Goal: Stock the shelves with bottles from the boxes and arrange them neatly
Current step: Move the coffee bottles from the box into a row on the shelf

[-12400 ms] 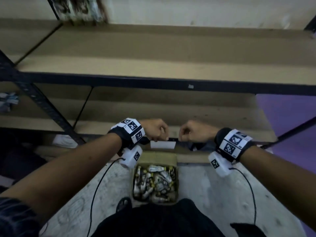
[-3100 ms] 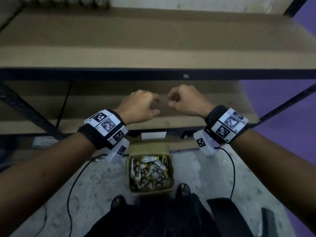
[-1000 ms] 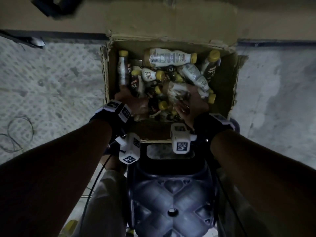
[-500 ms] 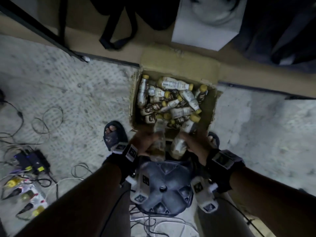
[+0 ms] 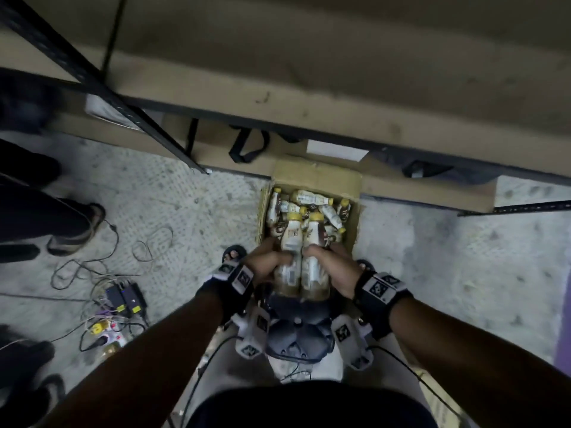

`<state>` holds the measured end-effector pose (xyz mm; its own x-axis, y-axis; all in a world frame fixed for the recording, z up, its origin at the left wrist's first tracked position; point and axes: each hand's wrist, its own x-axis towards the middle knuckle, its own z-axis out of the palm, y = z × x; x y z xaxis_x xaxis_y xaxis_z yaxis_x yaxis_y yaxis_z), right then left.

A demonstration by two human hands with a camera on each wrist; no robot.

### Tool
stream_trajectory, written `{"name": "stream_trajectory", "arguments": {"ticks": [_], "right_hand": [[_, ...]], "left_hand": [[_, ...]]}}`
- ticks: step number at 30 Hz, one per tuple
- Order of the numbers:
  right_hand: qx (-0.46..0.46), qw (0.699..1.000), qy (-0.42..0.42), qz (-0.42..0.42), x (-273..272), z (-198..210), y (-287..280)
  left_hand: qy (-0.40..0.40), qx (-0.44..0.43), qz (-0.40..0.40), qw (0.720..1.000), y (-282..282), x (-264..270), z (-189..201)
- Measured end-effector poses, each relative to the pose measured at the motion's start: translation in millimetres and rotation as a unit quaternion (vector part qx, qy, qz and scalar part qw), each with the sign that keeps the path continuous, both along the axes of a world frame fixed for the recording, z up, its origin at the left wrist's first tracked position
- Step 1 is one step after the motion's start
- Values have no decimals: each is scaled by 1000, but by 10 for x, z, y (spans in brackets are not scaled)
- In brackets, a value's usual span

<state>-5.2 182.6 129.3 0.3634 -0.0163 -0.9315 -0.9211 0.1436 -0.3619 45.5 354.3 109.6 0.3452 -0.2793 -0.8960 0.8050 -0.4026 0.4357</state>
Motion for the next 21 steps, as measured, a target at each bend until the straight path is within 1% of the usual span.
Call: {"name": "stream_trajectory", "arguments": {"ticks": [2, 4, 7, 9, 13, 15, 21], "right_hand": [[11, 999, -30, -22, 62, 315, -62], [18, 998, -49, -26, 112, 629, -137], [13, 995, -102, -19, 204, 1079, -276], [12, 991, -134, -13, 269, 1346, -383], [40, 977, -211, -4, 469, 1813, -549], [37, 968, -250, -6, 586, 2071, -585], [-5, 936, -352, -11, 960, 2811, -586]], "left_hand": [[-7, -8, 0, 1000, -87, 111, 374], [-28, -34, -11, 999, -186, 184, 740], [-53, -60, 1, 997, -344, 278, 1155], [-72, -97, -1, 993, -452, 328, 1371], [-109, -185, -1, 977, -629, 549, 1780], [-126, -223, -17, 967, -673, 706, 1991], [-218, -262, -86, 936, -649, 1270, 2719]]}}
